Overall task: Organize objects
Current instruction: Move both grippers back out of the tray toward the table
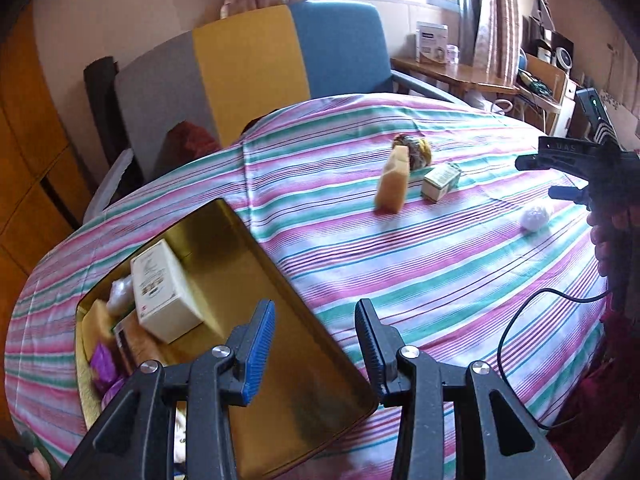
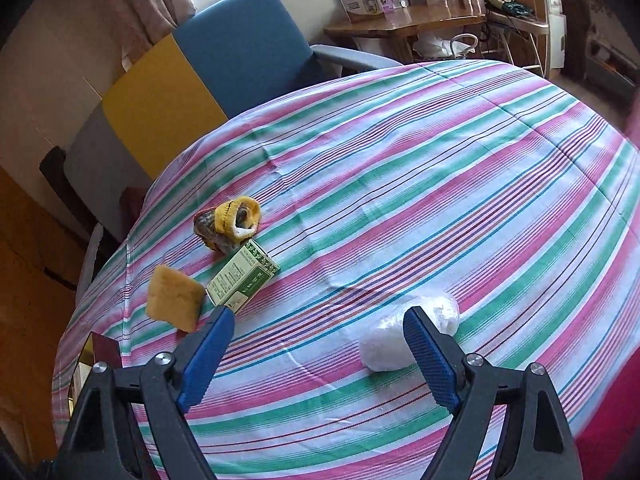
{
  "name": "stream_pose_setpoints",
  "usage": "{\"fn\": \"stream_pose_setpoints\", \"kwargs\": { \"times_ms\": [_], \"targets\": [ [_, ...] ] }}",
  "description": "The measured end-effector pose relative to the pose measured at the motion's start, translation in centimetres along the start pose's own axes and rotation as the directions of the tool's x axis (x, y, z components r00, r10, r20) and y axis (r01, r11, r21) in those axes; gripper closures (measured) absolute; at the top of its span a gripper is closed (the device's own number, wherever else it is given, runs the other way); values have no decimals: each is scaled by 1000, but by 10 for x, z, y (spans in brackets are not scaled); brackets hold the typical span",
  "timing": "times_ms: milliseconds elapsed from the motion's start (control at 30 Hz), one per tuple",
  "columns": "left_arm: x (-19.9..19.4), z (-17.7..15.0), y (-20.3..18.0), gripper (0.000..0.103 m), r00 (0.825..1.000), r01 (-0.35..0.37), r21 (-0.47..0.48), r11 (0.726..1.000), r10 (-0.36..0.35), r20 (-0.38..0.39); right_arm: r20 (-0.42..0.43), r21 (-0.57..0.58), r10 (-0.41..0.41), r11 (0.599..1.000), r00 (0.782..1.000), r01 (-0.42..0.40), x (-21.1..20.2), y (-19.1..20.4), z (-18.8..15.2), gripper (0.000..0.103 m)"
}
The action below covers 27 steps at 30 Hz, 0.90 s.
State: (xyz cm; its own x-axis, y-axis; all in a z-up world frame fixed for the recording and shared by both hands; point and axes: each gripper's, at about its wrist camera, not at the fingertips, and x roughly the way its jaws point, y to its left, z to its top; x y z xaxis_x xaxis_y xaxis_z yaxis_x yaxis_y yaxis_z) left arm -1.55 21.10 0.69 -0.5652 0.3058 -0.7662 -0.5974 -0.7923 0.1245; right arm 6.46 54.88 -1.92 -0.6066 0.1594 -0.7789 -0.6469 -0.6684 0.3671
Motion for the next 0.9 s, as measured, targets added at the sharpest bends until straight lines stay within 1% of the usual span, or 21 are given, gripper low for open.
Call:
{"fn": "stream_pose_setpoints", "kwargs": {
  "times_ms": [233, 467, 633, 733, 900],
  "targets": [
    [11, 14, -17, 62, 1000, 26, 39, 999, -26, -2, 10, 7, 8, 1000, 1000, -8, -2, -1, 1, 16],
    [25, 28, -27, 62, 999, 41, 60, 997, -40, -15, 13, 23, 20, 1000, 1000, -20, -3, -4, 2, 16],
    [35, 39, -33, 62, 998, 66, 63, 996, -65, -26, 19, 37, 30, 999, 999, -30, -3, -7, 2, 16],
    [45, 46, -35, 62, 995, 93, 51, 994, -91, -48, 16, 45, 38, 998, 999, -39, -3, -7, 2, 16],
    [74, 60, -34, 62, 985, 137, -13, 991, -137, -103, 18, 58, 47, 997, 999, -48, -4, -9, 2, 16]
  ]
}}
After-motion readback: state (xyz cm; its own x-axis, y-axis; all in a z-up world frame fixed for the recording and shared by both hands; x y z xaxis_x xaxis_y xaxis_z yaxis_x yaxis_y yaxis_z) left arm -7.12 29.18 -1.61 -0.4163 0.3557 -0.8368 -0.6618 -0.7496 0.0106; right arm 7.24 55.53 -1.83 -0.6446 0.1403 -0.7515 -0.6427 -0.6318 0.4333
